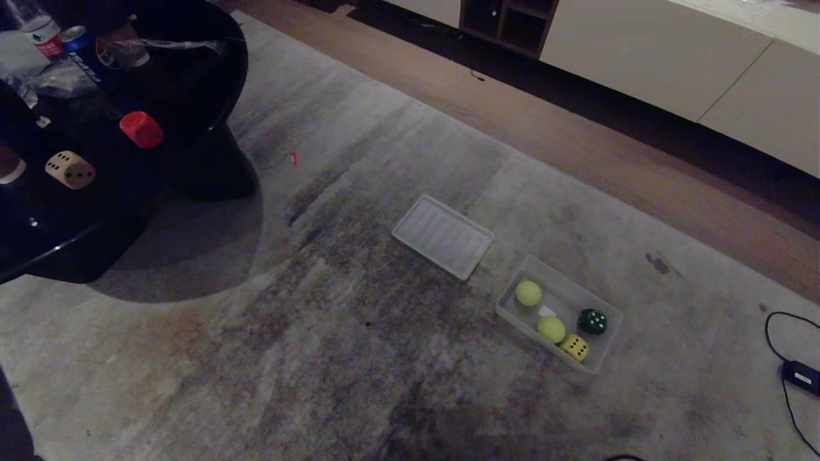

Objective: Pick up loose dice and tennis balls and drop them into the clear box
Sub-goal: Pick up toys out of the box

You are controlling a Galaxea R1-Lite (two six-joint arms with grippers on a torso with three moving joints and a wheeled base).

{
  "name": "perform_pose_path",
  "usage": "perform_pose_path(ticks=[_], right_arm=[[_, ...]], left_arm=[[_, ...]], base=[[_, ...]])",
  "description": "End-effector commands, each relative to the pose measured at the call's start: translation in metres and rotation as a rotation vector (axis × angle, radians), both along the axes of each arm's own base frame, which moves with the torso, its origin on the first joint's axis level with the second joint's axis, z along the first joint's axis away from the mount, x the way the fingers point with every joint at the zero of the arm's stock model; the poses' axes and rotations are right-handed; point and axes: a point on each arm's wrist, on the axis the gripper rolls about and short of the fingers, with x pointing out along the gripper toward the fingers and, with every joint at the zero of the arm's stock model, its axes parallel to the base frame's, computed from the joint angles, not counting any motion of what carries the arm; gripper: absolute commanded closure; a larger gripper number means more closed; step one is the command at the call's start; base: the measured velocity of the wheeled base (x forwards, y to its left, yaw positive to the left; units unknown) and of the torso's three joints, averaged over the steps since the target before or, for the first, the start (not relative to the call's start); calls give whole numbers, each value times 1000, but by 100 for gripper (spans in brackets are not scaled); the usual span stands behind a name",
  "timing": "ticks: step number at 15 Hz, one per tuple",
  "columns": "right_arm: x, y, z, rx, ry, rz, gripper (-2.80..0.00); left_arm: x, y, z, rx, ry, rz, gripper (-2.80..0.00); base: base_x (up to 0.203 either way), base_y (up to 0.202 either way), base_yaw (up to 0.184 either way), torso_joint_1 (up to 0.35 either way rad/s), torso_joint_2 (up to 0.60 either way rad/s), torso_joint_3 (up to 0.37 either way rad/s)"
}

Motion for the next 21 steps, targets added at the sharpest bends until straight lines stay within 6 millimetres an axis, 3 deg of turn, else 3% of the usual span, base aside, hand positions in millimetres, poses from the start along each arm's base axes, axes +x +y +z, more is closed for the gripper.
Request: perform_pose_path(ticks=[1, 7, 13, 21], right_arm=[[0, 0, 0, 0, 2, 0, 0], [0, 0, 0, 0, 3, -1, 0], [0, 0, 0, 0, 3, -1, 0], [0, 0, 0, 0, 3, -1, 0]], left_arm=[[0, 0, 0, -1, 3, 1, 0], [0, 0, 0, 10, 3, -2, 0], [0, 0, -1, 21, 5, -1, 0], [0, 0, -1, 28, 5, -4, 0]], base=[[0, 0, 0, 3, -5, 204], [0, 0, 0, 1, 2, 189], [0, 0, 0, 0, 3, 24], [2, -9, 148, 3, 3, 2]])
